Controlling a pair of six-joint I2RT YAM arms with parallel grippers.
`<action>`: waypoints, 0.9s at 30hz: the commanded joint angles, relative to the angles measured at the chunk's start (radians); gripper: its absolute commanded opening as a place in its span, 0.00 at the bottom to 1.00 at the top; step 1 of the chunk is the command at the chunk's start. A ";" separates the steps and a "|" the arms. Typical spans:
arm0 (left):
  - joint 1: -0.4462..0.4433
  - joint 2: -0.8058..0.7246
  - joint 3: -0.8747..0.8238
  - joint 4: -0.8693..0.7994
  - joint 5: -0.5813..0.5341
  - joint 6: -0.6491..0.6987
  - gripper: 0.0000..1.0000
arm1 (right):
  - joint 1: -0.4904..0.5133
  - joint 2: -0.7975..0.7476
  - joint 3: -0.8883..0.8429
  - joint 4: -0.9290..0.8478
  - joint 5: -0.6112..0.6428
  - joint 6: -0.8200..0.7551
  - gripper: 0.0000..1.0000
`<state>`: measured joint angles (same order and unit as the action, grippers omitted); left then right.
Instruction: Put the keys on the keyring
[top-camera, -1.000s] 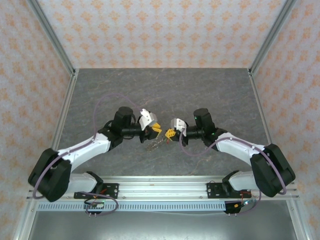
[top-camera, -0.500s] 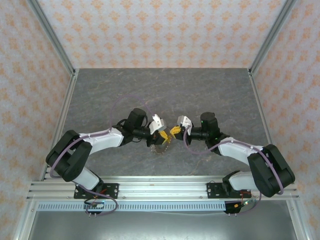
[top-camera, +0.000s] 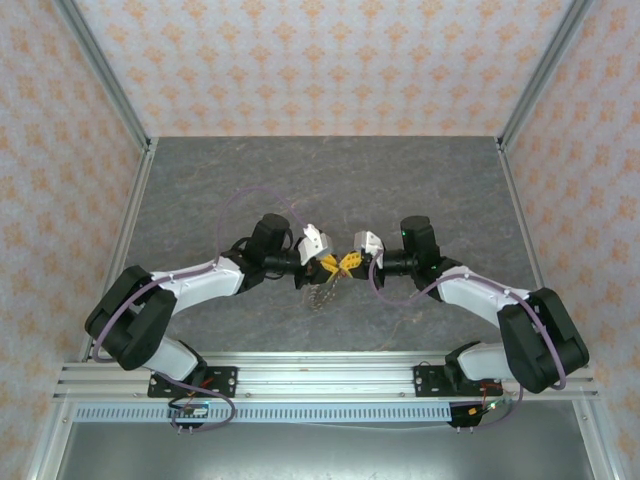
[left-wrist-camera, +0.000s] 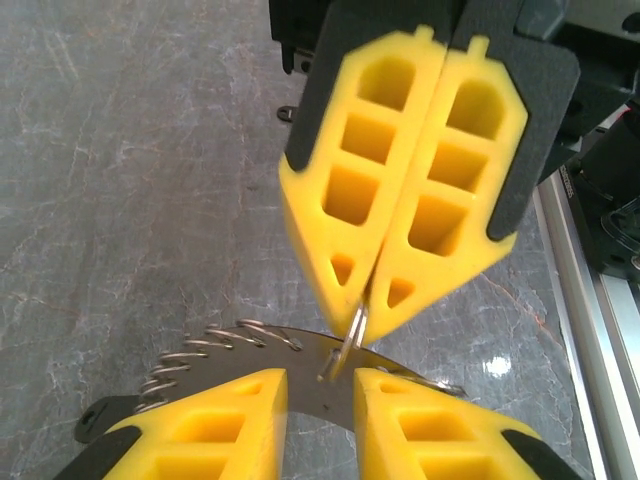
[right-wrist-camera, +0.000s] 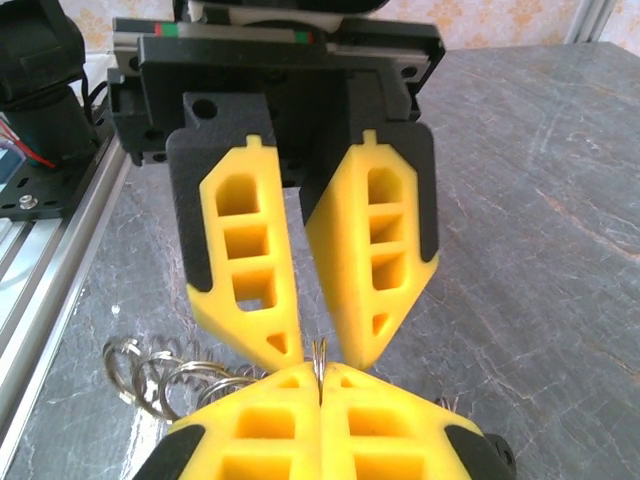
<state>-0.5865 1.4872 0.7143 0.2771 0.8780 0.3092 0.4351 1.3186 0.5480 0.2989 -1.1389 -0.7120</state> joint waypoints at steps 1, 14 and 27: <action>0.009 -0.025 -0.001 0.045 -0.009 0.015 0.24 | -0.006 0.013 0.027 -0.014 -0.071 -0.054 0.00; 0.007 0.038 0.041 0.008 0.046 0.022 0.21 | -0.005 0.046 0.027 0.087 -0.109 0.007 0.00; 0.003 0.050 0.065 -0.017 0.070 0.034 0.00 | -0.005 0.046 0.013 0.172 -0.105 0.079 0.00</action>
<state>-0.5751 1.5288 0.7460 0.2729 0.9276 0.3233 0.4210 1.3746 0.5499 0.3676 -1.1774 -0.6449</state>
